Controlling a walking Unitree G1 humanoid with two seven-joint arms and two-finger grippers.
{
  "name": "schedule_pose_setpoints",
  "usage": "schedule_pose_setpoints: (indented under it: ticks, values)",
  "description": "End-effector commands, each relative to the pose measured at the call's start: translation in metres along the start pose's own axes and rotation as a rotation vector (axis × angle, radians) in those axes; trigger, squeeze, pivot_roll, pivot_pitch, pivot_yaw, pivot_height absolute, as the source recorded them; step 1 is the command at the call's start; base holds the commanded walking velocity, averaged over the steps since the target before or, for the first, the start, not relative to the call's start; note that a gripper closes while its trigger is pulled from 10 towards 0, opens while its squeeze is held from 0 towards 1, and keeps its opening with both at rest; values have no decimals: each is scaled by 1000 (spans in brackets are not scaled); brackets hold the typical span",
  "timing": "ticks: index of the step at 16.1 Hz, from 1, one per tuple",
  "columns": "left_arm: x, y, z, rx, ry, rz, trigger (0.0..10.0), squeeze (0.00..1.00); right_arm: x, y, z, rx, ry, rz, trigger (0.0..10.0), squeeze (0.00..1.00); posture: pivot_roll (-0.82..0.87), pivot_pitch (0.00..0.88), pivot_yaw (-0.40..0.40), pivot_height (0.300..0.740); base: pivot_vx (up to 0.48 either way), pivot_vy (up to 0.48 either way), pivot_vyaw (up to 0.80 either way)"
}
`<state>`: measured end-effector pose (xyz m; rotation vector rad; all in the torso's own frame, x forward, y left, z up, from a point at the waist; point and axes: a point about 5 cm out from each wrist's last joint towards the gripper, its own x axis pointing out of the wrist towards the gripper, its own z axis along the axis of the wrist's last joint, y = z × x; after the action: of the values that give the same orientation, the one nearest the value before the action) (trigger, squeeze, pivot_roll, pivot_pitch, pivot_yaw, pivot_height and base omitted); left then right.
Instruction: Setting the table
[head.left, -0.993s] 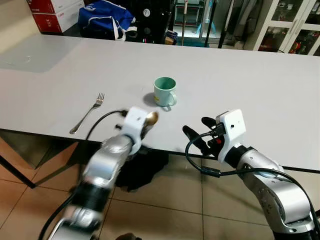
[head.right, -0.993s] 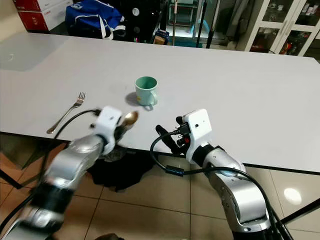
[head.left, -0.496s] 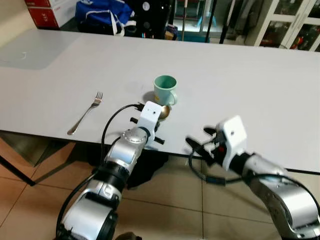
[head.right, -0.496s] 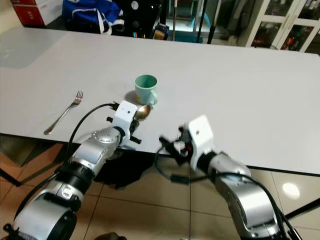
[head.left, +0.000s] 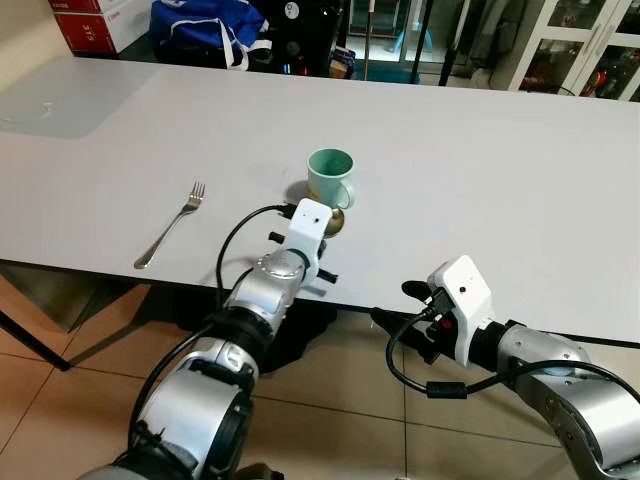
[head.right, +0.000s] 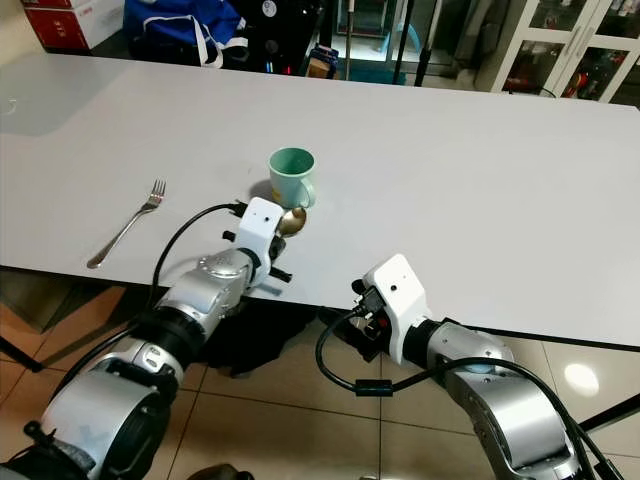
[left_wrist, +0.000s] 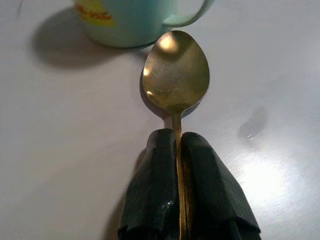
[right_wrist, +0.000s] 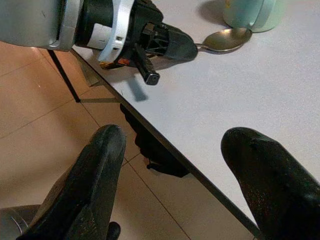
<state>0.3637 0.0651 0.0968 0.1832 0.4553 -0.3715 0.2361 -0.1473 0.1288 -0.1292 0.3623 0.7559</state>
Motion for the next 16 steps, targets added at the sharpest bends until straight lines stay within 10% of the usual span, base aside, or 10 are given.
schedule_pose_setpoints:
  ticks: [1,8,10,11,16]
  values:
    - [1,-2,6,-10,-9,-3,10000,0,-2,1,4,-10,-13,18,10000,0,-90,70,27,740,0,0,0]
    - [4,-2,2,-26,41,31,10000,0,-1,3,6,-23,-19,40,10000,0,-89,66,28,740,0,0,0]
    - [4,-2,2,-30,43,36,10000,310,-1,1,7,-30,-27,38,10000,0,-90,64,29,740,0,0,0]
    - [4,-2,3,-31,42,36,10000,678,-1,1,7,-32,-27,39,10000,0,-90,63,30,740,0,0,0]
    - [5,-4,3,-24,45,34,10000,800,-1,1,8,-37,-29,39,10000,0,-91,62,30,740,0,0,0]
